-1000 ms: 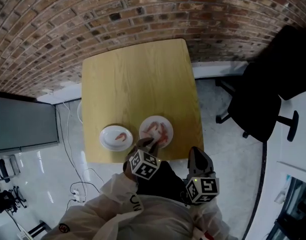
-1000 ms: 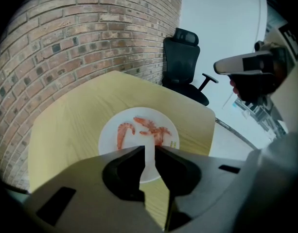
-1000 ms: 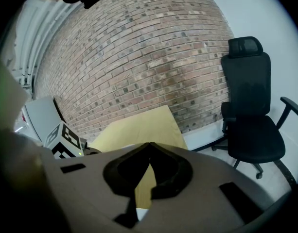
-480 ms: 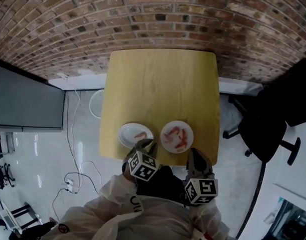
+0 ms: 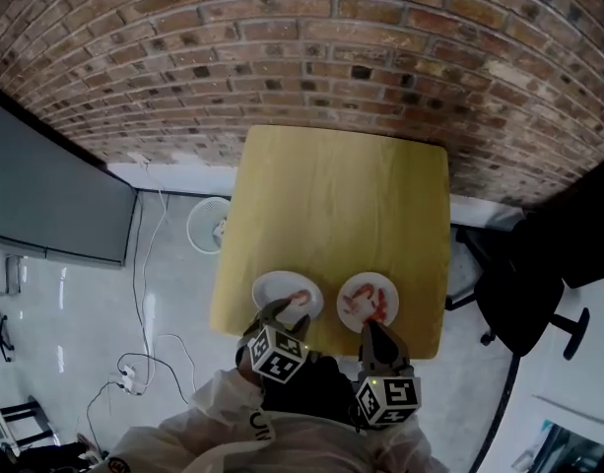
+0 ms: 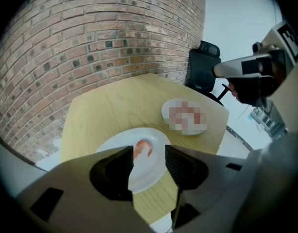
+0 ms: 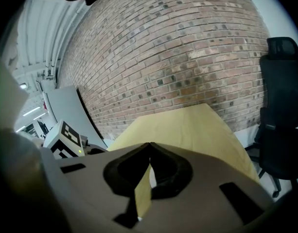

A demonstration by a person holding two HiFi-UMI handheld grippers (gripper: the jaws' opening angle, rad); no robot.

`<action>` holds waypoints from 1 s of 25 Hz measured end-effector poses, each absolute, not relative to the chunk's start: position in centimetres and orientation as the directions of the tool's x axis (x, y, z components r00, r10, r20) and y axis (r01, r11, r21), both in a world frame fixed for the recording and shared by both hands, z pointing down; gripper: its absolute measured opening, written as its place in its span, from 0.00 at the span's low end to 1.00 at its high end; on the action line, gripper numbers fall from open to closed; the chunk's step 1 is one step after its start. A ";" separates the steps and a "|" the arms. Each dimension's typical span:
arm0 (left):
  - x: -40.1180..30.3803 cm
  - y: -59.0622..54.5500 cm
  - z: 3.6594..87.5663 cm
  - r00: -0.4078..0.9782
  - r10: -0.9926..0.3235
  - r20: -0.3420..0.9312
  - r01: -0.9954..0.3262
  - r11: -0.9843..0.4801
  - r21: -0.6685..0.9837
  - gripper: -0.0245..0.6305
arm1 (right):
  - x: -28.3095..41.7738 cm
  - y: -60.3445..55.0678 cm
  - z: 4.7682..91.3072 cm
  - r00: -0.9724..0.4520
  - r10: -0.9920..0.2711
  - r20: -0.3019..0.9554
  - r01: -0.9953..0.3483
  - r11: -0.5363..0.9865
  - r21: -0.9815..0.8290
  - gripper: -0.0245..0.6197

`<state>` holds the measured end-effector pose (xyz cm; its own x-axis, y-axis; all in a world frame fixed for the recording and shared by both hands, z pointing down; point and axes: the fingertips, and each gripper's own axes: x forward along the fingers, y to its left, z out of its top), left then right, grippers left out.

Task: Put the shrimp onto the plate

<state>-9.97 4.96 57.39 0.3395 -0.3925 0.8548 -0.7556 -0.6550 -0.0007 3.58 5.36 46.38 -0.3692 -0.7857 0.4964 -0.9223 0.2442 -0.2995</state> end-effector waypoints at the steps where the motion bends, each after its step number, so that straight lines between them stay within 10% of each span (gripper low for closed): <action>1: -10.3 5.0 57.4 0.341 -0.393 0.854 -0.758 -0.652 0.002 0.34 | 3.1 5.3 46.4 -0.372 -0.784 0.497 -0.922 0.247 -0.299 0.07; 25: -10.8 3.3 61.2 0.344 -0.370 0.863 -0.709 -0.705 -0.019 0.39 | 1.6 5.7 49.5 -0.330 -0.777 0.536 -0.934 0.186 -0.304 0.07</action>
<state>-10.82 3.34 61.17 0.3443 -0.3698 0.8630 -0.7089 -0.7050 -0.0193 1.62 5.66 49.53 -0.3298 -0.7772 0.5359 -0.9341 0.1864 -0.3044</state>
